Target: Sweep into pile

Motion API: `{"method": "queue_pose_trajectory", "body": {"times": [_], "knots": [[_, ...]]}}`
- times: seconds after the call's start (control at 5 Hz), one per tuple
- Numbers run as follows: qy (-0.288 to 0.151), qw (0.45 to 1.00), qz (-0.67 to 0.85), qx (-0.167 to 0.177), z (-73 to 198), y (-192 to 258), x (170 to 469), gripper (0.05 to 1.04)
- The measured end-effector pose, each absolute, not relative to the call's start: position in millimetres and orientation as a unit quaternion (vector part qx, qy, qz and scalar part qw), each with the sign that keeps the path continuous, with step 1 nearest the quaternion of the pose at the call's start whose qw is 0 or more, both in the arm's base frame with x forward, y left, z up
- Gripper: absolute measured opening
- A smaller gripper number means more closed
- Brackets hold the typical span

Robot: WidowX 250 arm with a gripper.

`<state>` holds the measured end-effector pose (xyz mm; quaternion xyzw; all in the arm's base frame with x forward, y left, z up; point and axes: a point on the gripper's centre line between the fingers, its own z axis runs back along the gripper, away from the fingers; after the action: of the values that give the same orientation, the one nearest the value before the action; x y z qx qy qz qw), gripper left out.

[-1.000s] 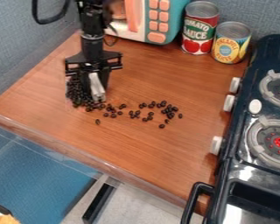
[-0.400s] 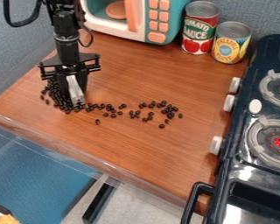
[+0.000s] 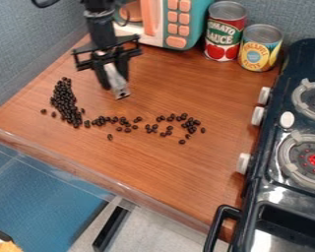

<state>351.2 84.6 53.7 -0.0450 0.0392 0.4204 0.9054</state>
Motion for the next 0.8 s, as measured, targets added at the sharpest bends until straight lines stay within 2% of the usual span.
{"method": "queue_pose_trajectory", "body": {"times": [0.2, 0.4, 0.8], "knots": [[0.017, 0.918, 0.392, -0.057, 75.9, 51.7, 355.5, 0.379], [0.02, 0.942, 0.333, -0.042, 62.8, 2.1, 339.4, 0.378], [-0.008, 0.959, 0.281, -0.023, 48.0, -44.6, 318.1, 0.378]]}}
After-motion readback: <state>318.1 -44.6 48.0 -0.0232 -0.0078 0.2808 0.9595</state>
